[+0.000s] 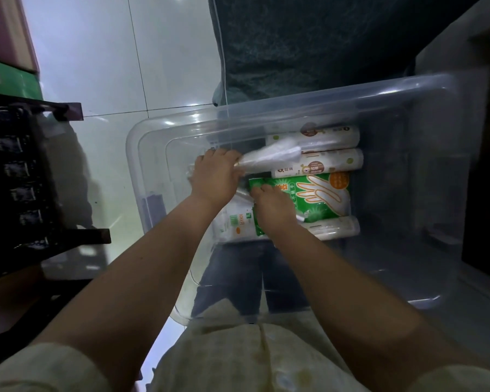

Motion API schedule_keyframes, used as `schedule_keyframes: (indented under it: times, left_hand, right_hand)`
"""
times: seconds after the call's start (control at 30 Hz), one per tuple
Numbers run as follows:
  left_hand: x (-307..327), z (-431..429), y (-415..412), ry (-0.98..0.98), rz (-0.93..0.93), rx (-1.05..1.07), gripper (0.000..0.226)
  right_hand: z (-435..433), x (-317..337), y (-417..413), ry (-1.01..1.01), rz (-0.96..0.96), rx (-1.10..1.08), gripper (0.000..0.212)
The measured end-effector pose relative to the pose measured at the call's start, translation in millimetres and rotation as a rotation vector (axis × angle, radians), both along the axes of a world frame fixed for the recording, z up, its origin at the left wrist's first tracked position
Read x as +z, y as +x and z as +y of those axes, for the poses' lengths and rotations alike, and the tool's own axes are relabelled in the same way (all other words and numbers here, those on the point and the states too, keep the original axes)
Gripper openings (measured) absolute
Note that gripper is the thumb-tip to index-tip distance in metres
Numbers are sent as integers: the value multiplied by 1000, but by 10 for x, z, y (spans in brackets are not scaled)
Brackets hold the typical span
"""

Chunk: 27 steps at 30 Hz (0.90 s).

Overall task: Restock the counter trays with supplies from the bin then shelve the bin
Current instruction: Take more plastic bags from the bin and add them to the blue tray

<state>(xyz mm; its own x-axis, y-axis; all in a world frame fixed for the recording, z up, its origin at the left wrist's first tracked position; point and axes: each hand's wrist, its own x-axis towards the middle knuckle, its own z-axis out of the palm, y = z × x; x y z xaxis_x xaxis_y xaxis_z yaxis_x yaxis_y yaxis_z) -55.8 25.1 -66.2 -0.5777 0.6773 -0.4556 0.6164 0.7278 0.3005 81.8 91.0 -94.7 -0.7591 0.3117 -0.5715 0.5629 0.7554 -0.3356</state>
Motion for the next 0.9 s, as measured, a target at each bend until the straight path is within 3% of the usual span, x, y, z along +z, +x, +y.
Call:
schedule_keyframes:
  times: [0.3, 0.43, 0.6, 0.8, 0.9]
  left_hand:
    - [900, 162, 107, 110, 4, -155, 27]
    - [1520, 259, 298, 211, -15, -244, 28]
    - [2359, 421, 671, 389, -71, -278, 27]
    - [3067, 695, 1238, 465, -75, -554, 21]
    - [3382, 774, 1607, 527, -122, -716, 22]
  right_hand:
    - [306, 1126, 354, 68, 201, 180, 28]
    - [368, 1788, 654, 142, 288, 53, 26]
    - [202, 2602, 1127, 410, 436, -104, 32]
    - [-39, 3368, 1690, 714, 550, -327, 14]
    - [-107, 3640, 2007, 801, 544, -475, 18]
